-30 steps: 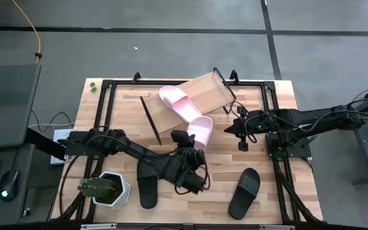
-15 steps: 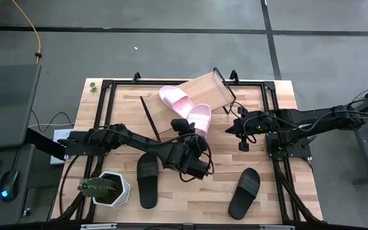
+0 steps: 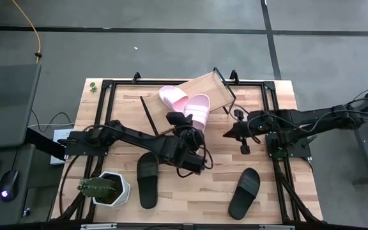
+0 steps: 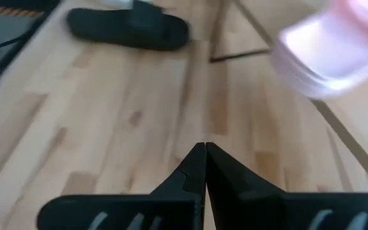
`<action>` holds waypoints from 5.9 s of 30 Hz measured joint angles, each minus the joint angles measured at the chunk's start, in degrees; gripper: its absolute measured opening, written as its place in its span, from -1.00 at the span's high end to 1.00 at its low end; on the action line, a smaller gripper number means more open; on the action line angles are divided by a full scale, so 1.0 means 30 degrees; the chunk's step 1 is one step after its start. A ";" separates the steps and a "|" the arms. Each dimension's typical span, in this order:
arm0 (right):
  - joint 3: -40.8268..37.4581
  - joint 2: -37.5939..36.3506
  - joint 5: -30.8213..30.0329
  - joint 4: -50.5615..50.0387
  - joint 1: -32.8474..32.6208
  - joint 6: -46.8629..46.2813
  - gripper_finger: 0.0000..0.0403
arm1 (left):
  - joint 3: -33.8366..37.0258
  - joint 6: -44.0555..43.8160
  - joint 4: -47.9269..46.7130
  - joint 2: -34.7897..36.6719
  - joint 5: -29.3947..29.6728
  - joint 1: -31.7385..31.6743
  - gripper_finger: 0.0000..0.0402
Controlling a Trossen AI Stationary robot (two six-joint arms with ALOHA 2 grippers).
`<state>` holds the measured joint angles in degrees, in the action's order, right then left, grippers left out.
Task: Pick and place slides into the shelf
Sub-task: Put the pink slipper on the shelf
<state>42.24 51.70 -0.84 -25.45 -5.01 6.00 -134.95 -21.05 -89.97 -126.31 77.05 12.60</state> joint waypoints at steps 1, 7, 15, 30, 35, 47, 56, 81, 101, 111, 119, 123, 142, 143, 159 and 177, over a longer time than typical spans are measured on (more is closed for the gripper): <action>0.0000 0.0000 0.0115 0.0098 -0.0292 0.0296 1.00 | -0.0003 -0.0038 -0.0005 0.0244 0.0002 0.0000 1.00; 0.0000 0.0001 -0.1280 0.1658 -0.2285 0.2051 1.00 | -0.0032 -0.0076 -0.0011 0.1217 -0.0435 0.0015 1.00; 0.0000 0.1073 -0.3614 0.4202 -0.4168 0.4942 0.86 | -0.0022 -0.0134 -0.0007 0.1517 -0.1493 0.0007 0.95; 0.0015 0.3126 -0.9974 0.8428 -0.6221 0.9895 0.30 | -0.0017 -0.0586 -0.0015 0.1824 -0.2359 -0.0452 0.96; 0.0015 0.3128 -1.0837 0.8665 -0.7201 1.1028 0.24 | -0.0017 -0.0593 -0.0007 0.1824 -0.2379 -0.0827 0.98; 0.0240 0.4191 -1.2048 1.0978 -0.8076 1.3993 0.21 | -0.0017 -0.0703 -0.0015 0.1816 -0.3878 -0.1604 0.95; 0.4860 0.8689 -1.3230 0.8764 -0.8051 1.3928 0.21 | -0.0017 -0.0695 -0.0011 0.1809 -0.4049 -0.1574 0.94; 0.7868 1.1147 -1.4529 0.8129 -0.8341 1.6173 0.21 | -0.0017 -0.1162 0.0058 0.1809 -0.5005 -0.1559 0.94; 0.7934 1.1125 -1.3771 0.8100 -0.8153 1.5854 0.21 | 0.0005 -0.0376 0.1835 0.2688 -0.6293 -0.1530 0.94; 0.7934 1.1125 -1.3865 0.7993 -0.7916 1.6351 0.21 | -0.0003 -0.0120 0.2147 0.2742 -0.7048 -0.1440 0.94; 0.7905 1.1132 -1.4221 0.7985 -0.7442 1.6509 0.21 | -0.0003 -0.0134 0.2207 0.2742 -0.7481 -0.1304 0.94; 0.7898 1.1132 -1.3552 0.7808 -0.7200 1.5946 0.25 | -0.0003 -0.0134 0.2193 0.2742 -0.7488 -0.1304 0.94; 0.7898 1.1132 -1.3380 0.7570 -0.7199 1.5279 0.81 | -0.0003 0.1458 0.1998 0.2888 -0.7703 -0.1319 0.83; 0.7898 1.1132 -1.3094 0.7571 -0.7199 1.5395 0.81 | -0.0017 0.1559 0.2003 0.2958 -0.7938 -0.1319 0.79; 0.7810 0.9142 -0.2908 0.6559 -0.3739 1.5187 0.82 | -0.0057 0.1654 0.1741 0.6716 -0.8732 -0.1170 -0.01; 0.7861 0.8473 0.7096 0.9513 0.1708 1.5356 0.82 | -0.0024 0.4414 0.5843 0.8585 -0.9711 0.0998 0.12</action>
<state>65.82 77.12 20.44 3.09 0.11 52.07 -135.02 -7.81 -72.44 -100.55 47.92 15.59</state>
